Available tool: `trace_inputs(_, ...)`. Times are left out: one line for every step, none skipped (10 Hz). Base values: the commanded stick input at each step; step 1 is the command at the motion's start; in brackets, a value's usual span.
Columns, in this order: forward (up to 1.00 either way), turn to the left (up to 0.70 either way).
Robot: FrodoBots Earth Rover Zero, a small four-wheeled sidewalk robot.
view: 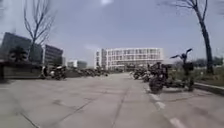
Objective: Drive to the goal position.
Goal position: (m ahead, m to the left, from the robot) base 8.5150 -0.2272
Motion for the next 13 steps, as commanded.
trace_inputs(1.0, 0.0)
trace_inputs(1.0, 0.0)
trace_inputs(1.0, 0.0)
trace_inputs(1.0, 0.0)
trace_inputs(1.0, 0.0)
trace_inputs(1.0, 0.0)
trace_inputs(1.0, 0.0)
trace_inputs(1.0, 0.0)
trace_inputs(1.0, 0.0)
trace_inputs(1.0, 0.0)
trace_inputs(1.0, 0.0)
trace_inputs(1.0, 0.0)
trace_inputs(1.0, 0.0)
